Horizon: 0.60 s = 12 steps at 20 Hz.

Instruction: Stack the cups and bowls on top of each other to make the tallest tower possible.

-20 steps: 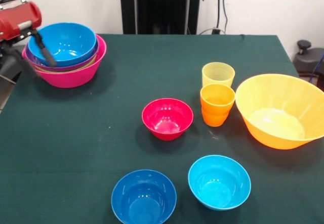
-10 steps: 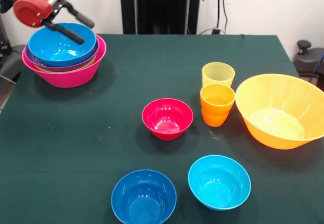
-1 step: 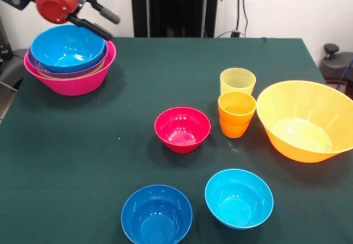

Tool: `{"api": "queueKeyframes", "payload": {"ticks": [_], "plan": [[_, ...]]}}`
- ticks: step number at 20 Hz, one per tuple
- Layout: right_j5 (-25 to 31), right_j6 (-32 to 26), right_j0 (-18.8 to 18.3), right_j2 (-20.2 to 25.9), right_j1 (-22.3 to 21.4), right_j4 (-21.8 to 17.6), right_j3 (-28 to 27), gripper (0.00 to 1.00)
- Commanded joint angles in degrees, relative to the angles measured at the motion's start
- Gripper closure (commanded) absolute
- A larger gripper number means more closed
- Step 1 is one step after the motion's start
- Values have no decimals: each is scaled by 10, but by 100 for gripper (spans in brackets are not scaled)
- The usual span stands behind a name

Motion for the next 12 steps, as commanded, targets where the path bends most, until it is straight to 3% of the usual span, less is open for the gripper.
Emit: {"api": "queueKeyframes", "payload": {"ticks": [1, 3, 5, 8, 12], "plan": [[58, -39, 146, -74, -122, -194, -52, 0], [74, -8, 183, -107, -127, -223, -73, 0], [54, 8, 194, -117, -120, -240, -67, 0], [14, 27, 187, -114, -131, -244, -23, 0], [-51, 65, 167, -89, -181, -244, 65, 0]]}}
